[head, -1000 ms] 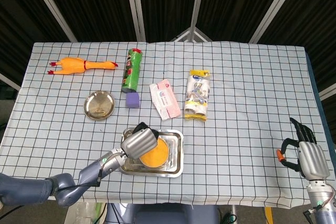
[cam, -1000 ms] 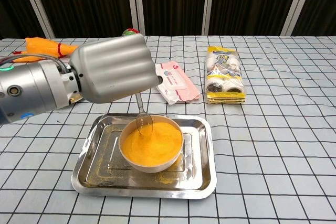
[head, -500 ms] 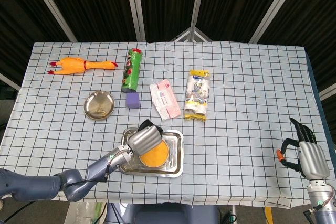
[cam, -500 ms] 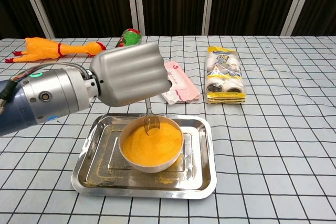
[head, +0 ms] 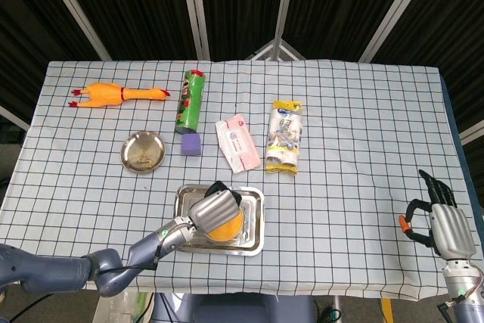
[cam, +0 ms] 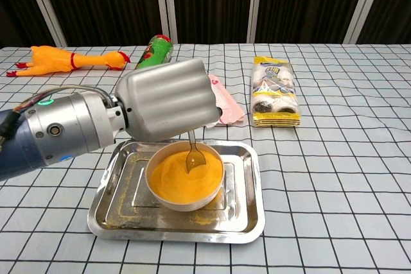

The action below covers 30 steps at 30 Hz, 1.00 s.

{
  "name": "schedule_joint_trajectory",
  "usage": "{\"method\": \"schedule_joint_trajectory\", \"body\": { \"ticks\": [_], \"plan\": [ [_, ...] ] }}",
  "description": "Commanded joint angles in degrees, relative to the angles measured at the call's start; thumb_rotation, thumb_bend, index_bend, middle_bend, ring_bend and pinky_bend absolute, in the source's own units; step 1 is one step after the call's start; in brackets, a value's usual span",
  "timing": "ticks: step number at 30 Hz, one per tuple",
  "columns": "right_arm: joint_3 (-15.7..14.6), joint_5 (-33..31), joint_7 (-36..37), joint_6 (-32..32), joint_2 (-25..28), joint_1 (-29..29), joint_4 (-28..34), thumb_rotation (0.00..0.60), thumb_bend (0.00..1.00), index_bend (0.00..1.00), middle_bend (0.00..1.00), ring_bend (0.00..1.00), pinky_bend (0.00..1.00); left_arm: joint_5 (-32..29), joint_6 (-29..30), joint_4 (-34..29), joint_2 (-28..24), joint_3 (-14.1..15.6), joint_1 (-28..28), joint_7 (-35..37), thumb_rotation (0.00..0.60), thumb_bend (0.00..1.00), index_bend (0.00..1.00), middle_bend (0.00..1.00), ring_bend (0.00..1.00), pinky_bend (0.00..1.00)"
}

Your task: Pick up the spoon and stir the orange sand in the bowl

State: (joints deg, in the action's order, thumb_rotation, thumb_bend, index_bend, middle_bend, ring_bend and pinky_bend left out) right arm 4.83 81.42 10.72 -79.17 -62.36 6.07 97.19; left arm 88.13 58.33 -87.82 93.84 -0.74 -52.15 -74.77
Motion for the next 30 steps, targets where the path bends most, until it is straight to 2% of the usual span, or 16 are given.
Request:
{"method": "schedule_joint_trajectory", "body": {
  "ticks": [1,18,30],
  "plan": [
    [0.00,-0.01,0.02,-0.01,0.00,-0.02,-0.04,0.600,0.43,0.00,0.00,0.00,0.00,1.03,0.68,-0.88,-0.40,0.47,0.57,0.88,0.600,0.79,0.79,1.00,1.00,1.00],
    [0.04,-0.43,0.21,0.42,0.12,0.04,0.27,0.600,0.43,0.00,0.00,0.00,0.00,4.10,0.87,-5.42,-5.49,0.26,1.72,2.14,0.600,0.79,0.79,1.00,1.00,1.00],
    [0.08,-0.84,0.50,0.73,0.28,0.04,0.50,0.600,0.43,0.00,0.00,0.00,0.00,4.36,-1.81,-4.63,-2.78,0.51,1.63,1.21,0.600,0.79,0.79,1.00,1.00,1.00]
  ]
}}
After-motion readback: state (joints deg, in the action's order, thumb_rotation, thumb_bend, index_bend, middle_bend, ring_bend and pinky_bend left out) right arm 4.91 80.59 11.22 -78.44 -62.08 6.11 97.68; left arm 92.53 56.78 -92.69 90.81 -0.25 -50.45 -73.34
